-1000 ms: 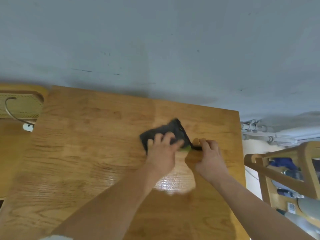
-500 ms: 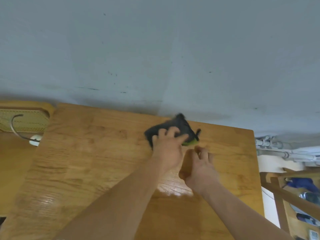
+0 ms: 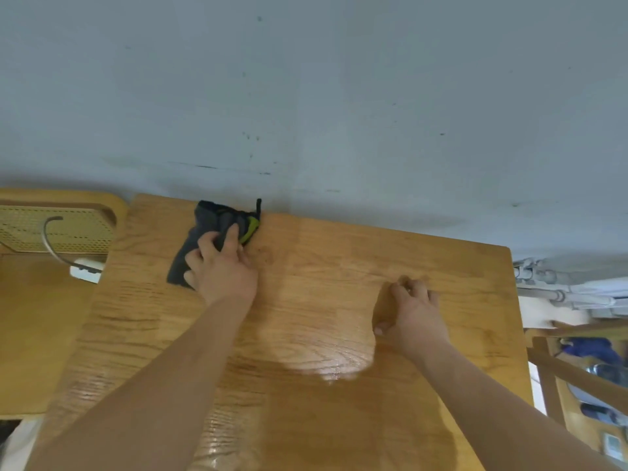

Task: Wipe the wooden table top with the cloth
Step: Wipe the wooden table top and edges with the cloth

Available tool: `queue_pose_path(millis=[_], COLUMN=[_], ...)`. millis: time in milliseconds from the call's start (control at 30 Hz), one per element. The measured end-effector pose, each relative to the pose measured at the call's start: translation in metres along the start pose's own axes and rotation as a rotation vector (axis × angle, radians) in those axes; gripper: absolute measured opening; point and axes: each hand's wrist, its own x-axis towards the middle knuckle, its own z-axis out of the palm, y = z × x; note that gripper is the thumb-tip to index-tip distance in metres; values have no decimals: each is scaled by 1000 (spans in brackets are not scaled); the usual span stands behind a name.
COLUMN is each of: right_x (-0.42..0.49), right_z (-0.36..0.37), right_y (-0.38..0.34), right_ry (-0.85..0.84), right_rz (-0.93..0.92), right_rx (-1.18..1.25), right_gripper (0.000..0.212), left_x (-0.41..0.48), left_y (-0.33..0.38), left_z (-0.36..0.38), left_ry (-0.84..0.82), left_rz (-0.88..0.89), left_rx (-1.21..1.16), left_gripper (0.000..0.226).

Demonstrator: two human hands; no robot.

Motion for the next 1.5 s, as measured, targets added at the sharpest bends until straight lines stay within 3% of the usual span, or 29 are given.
queue_pose_path(millis=[100, 167, 233, 300, 333, 433, 500, 567, 667, 733, 833, 933, 1000, 1033, 1100, 1200, 1267, 1333, 1433, 1500], right_x=[-10, -18, -27, -41, -48, -69, -80, -87, -93, -94, -91, -93, -97, -98, -101, -105, -103, -101, -97, -90], right_z=[-3, -8, -13, -15, -14, -5, 5, 11, 13, 14, 20, 30, 38, 41, 48, 54, 56, 58, 62, 62], right_y=[6, 15, 26, 38, 43, 49, 51, 51, 43, 31, 6, -31, -61, -77, -109, -153, -176, -195, -220, -238], right_ry=[2, 8, 48, 110, 131, 130, 124, 146, 167, 128, 88, 10, -54, -75, -100, -137, -163, -186, -122, -25], right_rz=[-2, -21, -10, 12, 15, 45, 76, 101, 98, 89, 31, -36, -99, -141, -232, -302, -315, -323, -337, -320], right_rx=[143, 328, 488, 508, 492, 526, 610, 653, 616, 591, 551, 519, 471, 438, 371, 215, 134, 97, -30, -166], right_gripper=[81, 61, 48, 46, 44, 38, 37, 37, 34, 33, 34, 40, 45, 46, 43, 43, 53, 63, 79, 94], left_x=[-48, -83, -99, -83, -77, -89, -121, -156, -176, -157, -107, -78, -84, -94, -119, -127, -93, -57, -34, -46], left_y=[25, 37, 42, 55, 68, 114, 135, 133, 92, 57, 9, -40, -70, -86, -123, -182, -211, -225, -225, -213], left_z=[1, 6, 8, 7, 9, 13, 16, 18, 13, 5, -7, -21, -28, -29, -31, -44, -59, -67, -69, -60], left_ry=[-77, -138, -280, -356, -344, -343, -385, -412, -519, -543, -454, -342, -242, -205, -192, -318, -383, -374, -228, -141], left_rz=[153, 531, 1067, 1349, 1334, 870, 711, 892, 1425, 1594, 1390, 833, 571, 533, 630, 1086, 1258, 1127, 589, 455], left_rx=[12, 53, 129, 198, 233, 197, 183, 195, 165, 164, 119, 16, -20, -21, -15, 10, 47, 31, -49, -44], left_gripper=[49, 55, 56, 56, 57, 64, 74, 75, 56, 52, 50, 50, 49, 48, 49, 53, 51, 49, 49, 53])
